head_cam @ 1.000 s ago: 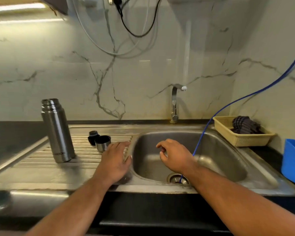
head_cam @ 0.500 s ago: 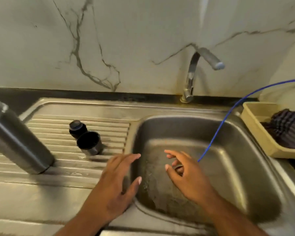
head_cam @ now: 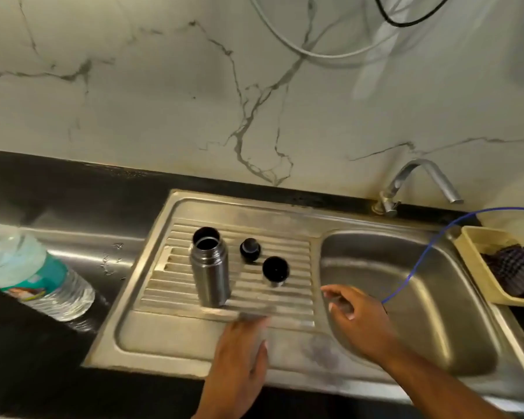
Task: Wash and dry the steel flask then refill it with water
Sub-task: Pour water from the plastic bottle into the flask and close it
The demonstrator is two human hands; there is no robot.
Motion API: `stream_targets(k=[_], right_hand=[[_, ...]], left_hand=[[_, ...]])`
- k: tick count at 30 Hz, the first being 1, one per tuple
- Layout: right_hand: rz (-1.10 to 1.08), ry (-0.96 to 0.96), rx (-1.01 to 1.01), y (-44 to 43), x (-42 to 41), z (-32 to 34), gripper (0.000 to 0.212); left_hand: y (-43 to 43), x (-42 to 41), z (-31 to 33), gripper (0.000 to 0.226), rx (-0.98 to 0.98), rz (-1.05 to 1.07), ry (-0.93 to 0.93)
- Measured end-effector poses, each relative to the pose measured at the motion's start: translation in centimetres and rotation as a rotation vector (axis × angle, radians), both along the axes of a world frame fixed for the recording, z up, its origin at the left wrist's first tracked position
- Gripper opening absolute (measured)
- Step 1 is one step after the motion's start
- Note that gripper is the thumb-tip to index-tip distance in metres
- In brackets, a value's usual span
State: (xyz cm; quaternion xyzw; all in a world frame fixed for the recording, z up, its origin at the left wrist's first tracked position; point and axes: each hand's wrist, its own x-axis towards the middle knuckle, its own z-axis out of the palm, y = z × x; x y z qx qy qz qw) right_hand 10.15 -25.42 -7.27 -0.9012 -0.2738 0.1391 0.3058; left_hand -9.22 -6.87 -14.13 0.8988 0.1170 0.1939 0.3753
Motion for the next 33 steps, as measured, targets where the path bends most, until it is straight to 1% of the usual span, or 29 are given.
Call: stream_targets(k=[2, 5, 8, 12, 15, 17, 20, 23, 24, 25, 27, 28, 30, 32, 33], right_hand=[[0.024, 0.049, 0.021, 2.2, -2.2, 1.4, 0.038], [0.075, 0.098, 0.048, 4.8, -4.1, 2.4, 0.037], [0.067, 0.121, 0.086, 6.9, -5.0, 3.4, 0.036], [0.044, 0.154, 0.124, 8.7, -5.8, 5.1, 0.030], [0.075, 0.224, 0.133, 9.4, -6.4, 5.5, 0.023], [0.140, 0.269, 0.116, 9.8, -6.7, 5.0, 0.019], [0.266, 0.325, 0.087, 10.8, -7.1, 4.0, 0.019], [0.409, 0.374, 0.058, 13.2, -7.1, 3.0, 0.018], [0.450, 0.401, 0.060, 14.2, -7.0, 2.8, 0.017], [0.480, 0.427, 0.065, 15.0, -7.2, 2.6, 0.014], [0.524, 0.495, 0.090, 16.7, -7.4, 2.1, 0.012], [0.540, 0.512, 0.098, 17.4, -7.6, 2.0, 0.013], [0.599, 0.537, 0.122, 18.7, -8.2, 1.7, 0.013], [0.662, 0.539, 0.147, 19.7, -9.1, 1.8, 0.014], [0.675, 0.536, 0.160, 20.1, -9.5, 2.1, 0.014]], left_hand=[[2.7, -2.4, 0.1, 0.050, -0.017, 0.048, 0.067], [5.7, -4.1, 0.0, 0.045, -0.062, 0.141, 0.097], [7.7, -4.9, -0.3, 0.044, -0.090, 0.200, 0.120], [9.1, -4.7, 0.7, 0.044, -0.116, 0.236, 0.173], [10.2, -4.3, 0.8, 0.039, -0.129, 0.261, 0.230], [11.2, -4.2, 1.0, 0.037, -0.206, 0.350, 0.269], [12.5, -4.5, 2.1, 0.029, -0.316, 0.566, 0.266], [13.9, -5.7, 4.1, 0.026, -0.328, 0.837, 0.207], [14.4, -6.4, 4.7, 0.023, -0.318, 0.943, 0.156], [14.8, -7.2, 5.1, 0.022, -0.289, 1.037, 0.075], [16.3, -8.5, 6.6, 0.035, -0.160, 1.154, -0.128], [17.2, -9.2, 7.5, 0.035, -0.097, 1.158, -0.242], [19.9, -10.3, 10.0, 0.029, 0.036, 1.099, -0.442], [22.6, -11.2, 12.8, 0.031, 0.127, 1.021, -0.523], [23.8, -11.6, 14.1, 0.032, 0.148, 0.982, -0.516]])
